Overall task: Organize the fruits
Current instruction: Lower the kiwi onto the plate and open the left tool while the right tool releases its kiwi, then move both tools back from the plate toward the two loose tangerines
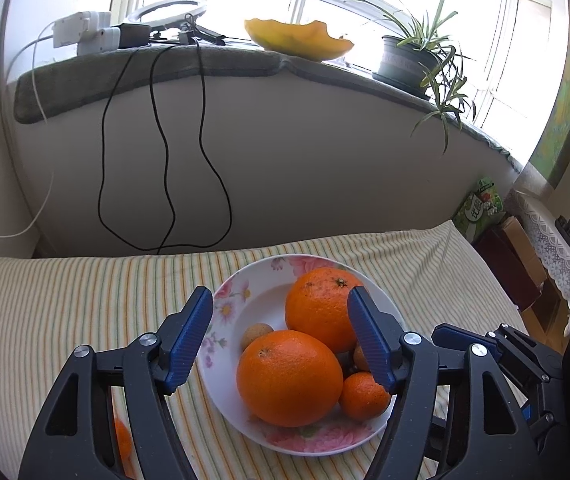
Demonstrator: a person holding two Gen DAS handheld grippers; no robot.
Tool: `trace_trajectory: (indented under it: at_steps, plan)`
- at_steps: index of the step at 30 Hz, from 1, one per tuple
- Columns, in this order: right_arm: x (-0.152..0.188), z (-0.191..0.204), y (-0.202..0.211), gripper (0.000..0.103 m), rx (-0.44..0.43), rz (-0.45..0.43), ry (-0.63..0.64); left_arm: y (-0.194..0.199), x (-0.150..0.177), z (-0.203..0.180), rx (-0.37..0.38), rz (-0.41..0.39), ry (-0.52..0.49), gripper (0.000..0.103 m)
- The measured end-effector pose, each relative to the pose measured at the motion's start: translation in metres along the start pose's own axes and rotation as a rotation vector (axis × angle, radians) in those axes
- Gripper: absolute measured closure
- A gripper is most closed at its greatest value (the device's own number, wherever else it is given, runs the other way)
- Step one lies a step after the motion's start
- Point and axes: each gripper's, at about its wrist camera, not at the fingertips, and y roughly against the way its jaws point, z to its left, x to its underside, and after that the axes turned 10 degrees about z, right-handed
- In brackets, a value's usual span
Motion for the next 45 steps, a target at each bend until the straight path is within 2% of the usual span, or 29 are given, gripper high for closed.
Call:
trace_trajectory:
  at_steps: [16, 32, 45]
  plan:
    - [0.002, 0.013, 0.009, 0.018, 0.003, -0.003, 0.014, 0.017, 0.005, 0.004, -0.001, -0.023, 0.006, 0.033]
    - [0.004, 0.047, 0.009, 0.018, -0.033, 0.002, 0.062, 0.045, 0.018, 0.024, -0.029, -0.059, 0.022, 0.033]
    - [0.011, 0.073, 0.0, 0.018, -0.088, 0.032, 0.109, 0.059, 0.037, 0.073, -0.051, -0.05, 0.101, 0.035]
